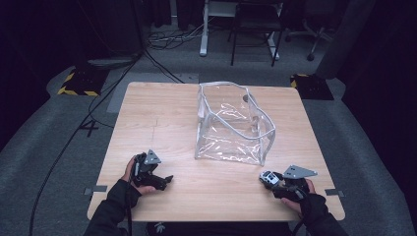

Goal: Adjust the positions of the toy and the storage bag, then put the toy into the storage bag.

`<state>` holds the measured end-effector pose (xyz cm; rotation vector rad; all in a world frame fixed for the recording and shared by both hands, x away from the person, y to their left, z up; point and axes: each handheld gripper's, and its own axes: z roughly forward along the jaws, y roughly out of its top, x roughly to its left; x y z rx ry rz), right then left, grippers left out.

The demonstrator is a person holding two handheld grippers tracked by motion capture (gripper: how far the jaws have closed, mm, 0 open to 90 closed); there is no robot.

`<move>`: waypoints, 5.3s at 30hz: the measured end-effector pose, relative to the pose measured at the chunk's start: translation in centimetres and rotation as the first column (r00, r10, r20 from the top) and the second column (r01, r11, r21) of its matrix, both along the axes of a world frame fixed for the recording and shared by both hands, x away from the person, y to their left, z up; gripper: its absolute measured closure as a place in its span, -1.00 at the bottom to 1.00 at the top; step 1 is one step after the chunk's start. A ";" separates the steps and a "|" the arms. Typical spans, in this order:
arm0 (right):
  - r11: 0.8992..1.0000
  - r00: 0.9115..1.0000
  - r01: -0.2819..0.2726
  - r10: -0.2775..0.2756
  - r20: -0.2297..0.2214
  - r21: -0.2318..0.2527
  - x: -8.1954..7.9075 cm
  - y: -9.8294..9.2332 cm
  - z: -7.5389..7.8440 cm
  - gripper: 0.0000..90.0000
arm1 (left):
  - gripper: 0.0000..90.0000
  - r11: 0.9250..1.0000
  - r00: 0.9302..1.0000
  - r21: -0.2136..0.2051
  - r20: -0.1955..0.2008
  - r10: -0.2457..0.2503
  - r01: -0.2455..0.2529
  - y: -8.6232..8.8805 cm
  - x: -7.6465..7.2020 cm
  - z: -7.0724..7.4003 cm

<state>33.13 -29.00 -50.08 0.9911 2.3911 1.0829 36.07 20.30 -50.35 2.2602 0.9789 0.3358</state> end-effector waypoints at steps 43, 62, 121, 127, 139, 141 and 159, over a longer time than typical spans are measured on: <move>0.985 0.985 0.174 -0.174 0.009 -0.001 6.7 -4.6 0.0 0.08 | -0.99 1.000 1.000 0.000 -0.001 0.000 0.000 0.0 0.0 0.0; 0.988 0.989 0.147 -0.146 -0.024 0.052 12.1 -5.2 -0.1 -0.08 | -0.99 1.000 1.000 0.000 -0.001 0.000 0.000 0.0 0.0 0.0; 0.983 0.982 0.179 -0.180 0.059 0.033 11.8 -6.0 0.1 0.08 | -0.99 1.000 1.000 0.002 0.003 -0.004 0.004 0.0 0.1 0.0; 0.981 0.979 0.194 -0.196 0.061 0.027 12.5 -5.9 0.1 0.08 | -0.99 1.000 1.000 0.000 0.002 -0.003 0.003 0.0 0.1 0.0; 0.964 0.962 0.265 -0.267 0.053 0.035 14.2 -6.4 0.1 0.08 | -0.99 1.000 1.000 0.002 0.003 -0.004 0.004 0.0 0.1 0.0; 0.961 0.960 0.274 -0.276 0.052 0.044 14.5 -6.4 0.1 0.08 | -0.99 1.000 1.000 -0.001 -0.011 0.007 -0.007 0.0 -0.1 0.0; 0.955 0.955 0.270 -0.281 0.094 0.122 14.9 -7.0 2.9 0.08 | -0.98 1.000 1.000 -0.002 0.001 -0.004 0.004 0.0 0.1 0.0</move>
